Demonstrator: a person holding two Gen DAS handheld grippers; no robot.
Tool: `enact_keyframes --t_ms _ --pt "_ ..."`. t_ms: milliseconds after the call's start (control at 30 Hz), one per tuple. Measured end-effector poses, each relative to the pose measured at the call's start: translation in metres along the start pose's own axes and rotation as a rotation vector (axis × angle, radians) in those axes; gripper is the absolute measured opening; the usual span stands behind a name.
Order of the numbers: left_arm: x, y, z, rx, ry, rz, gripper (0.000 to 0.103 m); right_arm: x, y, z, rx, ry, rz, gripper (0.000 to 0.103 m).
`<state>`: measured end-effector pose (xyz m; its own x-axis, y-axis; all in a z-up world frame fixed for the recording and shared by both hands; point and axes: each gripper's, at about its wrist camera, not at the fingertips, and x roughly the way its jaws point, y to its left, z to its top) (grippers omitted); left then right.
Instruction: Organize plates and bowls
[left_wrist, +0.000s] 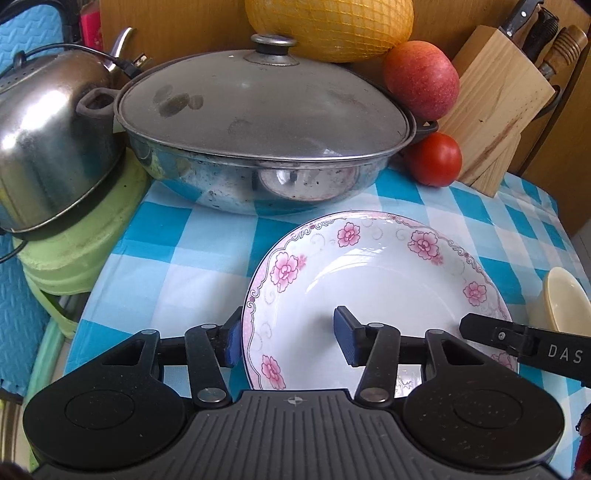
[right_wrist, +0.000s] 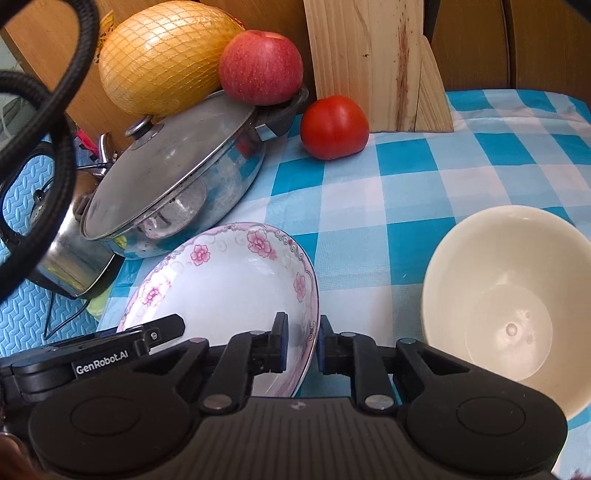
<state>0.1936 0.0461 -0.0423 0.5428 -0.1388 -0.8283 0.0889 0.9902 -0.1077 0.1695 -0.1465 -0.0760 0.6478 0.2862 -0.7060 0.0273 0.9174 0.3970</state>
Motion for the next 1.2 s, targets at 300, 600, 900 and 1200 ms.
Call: enact_keyframes --t_ms 300,600,900,1200 --pt "-0.051 -0.014 -0.024 0.06 -0.081 -0.054 0.055 -0.061 -0.004 -0.023 -0.029 -0.077 0.034 0.015" --pt "-0.081 -0.039 -0.08 0.152 -0.065 -0.101 0.056 -0.112 -0.019 -0.085 -0.04 -0.063 0.008 0.015" --pt "-0.096 -0.042 -0.122 0.199 -0.04 -0.118 0.058 -0.134 -0.021 -0.134 -0.076 -0.054 -0.013 0.016" --pt "-0.115 -0.038 -0.109 0.188 -0.142 -0.085 0.065 -0.158 -0.046 -0.133 0.012 -0.15 -0.082 0.021"
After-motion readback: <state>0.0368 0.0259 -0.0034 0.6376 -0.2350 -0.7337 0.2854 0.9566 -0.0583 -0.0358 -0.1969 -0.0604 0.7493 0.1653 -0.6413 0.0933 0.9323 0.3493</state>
